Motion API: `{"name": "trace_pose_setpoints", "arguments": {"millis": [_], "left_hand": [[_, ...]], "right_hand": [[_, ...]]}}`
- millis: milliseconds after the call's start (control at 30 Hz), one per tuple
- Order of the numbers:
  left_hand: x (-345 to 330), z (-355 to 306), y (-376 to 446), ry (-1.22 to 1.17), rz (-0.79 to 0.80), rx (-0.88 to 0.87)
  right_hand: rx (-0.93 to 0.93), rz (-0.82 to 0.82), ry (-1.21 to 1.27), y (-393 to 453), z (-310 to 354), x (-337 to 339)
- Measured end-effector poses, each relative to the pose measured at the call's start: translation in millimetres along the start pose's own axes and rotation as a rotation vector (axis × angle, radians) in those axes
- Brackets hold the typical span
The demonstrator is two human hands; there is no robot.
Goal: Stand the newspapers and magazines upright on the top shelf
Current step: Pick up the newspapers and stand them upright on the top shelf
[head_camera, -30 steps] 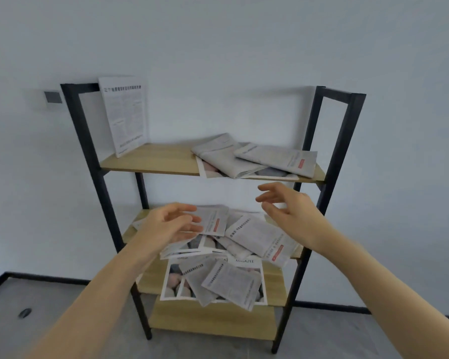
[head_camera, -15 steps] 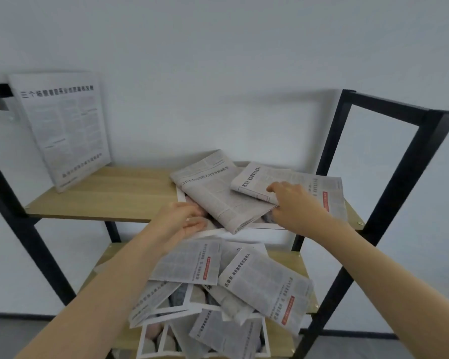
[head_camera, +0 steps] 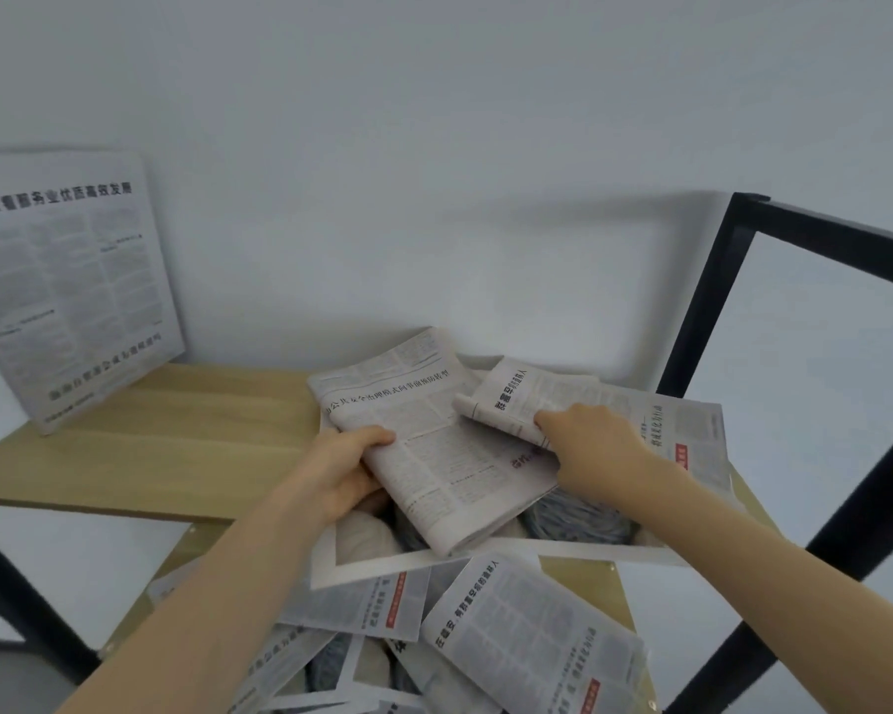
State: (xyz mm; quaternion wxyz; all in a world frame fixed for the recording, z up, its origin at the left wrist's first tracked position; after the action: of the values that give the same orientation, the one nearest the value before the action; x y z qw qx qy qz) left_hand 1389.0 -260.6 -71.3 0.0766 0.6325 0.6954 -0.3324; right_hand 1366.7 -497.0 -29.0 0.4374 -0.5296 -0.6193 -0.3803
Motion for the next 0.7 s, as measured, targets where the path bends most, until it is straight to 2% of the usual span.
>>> {"name": "trace_pose_setpoints", "arguments": {"millis": [100, 200, 433, 533, 700], "left_hand": [[-7.2, 2.5, 9.7, -0.035, -0.033, -0.011], [-10.6, -0.1, 8.6, -0.037, -0.084, -0.121], [-35.3, -63.3, -49.4, 0.259, 0.000, -0.615], [-30.8, -99.6, -71.8, 0.449, -0.062, -0.824], [-4.2, -139.9, -86.1, 0.491, -0.083, -1.009]], "right_hand": [[0.011, 0.022, 0.040, 7.0, -3.7, 5.3], [-0.006, -0.012, 0.090, 6.7, -6.9, 16.5], [-0.031, -0.416, 0.468, 0.5, -5.6, 88.4], [-0.028, -0.539, 0.703, 5.5, 5.2, 116.0], [0.000, -0.688, 1.021, 25.8, 47.2, 143.3]]}}
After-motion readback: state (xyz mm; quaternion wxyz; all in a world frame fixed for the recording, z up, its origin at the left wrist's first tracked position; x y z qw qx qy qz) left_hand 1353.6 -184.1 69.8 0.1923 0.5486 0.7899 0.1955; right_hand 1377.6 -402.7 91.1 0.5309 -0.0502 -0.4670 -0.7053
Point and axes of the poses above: each hand's wrist, its own y-axis towards the middle knuckle, its own x-axis out of the back of the hand, z = x × y, the point moved 2 cm from there along y, towards the middle knuckle, and after that the axes turned 10 degrees about -y, right-handed, at the moved point
